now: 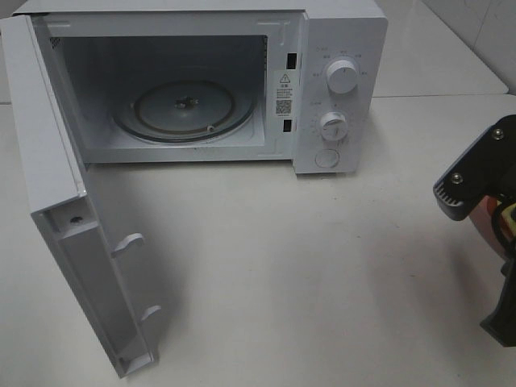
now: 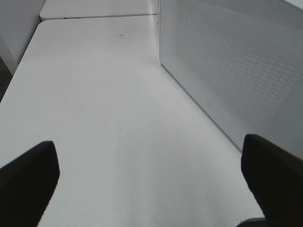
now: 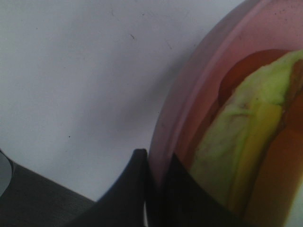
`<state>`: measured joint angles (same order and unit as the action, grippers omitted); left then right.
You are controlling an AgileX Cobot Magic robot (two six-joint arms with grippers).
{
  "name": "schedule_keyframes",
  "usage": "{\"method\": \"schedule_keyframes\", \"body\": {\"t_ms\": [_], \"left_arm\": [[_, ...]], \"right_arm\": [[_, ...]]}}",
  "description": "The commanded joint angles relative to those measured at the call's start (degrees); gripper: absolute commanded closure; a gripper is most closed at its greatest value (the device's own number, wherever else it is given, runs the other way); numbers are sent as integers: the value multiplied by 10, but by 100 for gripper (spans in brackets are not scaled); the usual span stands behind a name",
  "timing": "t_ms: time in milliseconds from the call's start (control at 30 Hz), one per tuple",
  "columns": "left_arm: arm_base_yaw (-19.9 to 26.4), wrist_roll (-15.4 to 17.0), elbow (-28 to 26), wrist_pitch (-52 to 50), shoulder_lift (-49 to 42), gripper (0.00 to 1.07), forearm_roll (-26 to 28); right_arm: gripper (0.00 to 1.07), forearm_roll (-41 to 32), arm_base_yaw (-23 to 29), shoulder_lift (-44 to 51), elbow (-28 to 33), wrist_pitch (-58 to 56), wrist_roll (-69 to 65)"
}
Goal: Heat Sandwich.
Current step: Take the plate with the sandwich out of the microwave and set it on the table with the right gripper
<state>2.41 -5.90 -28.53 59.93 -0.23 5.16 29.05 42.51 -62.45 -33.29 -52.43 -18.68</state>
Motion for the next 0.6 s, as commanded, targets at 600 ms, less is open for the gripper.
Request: {"method": "schedule_keyframes", "body": {"t_ms": [600], "left_arm": [[2, 1, 1, -5, -13, 7, 0]], "right_arm": [[105, 110, -17, -87, -33, 28, -172]]}}
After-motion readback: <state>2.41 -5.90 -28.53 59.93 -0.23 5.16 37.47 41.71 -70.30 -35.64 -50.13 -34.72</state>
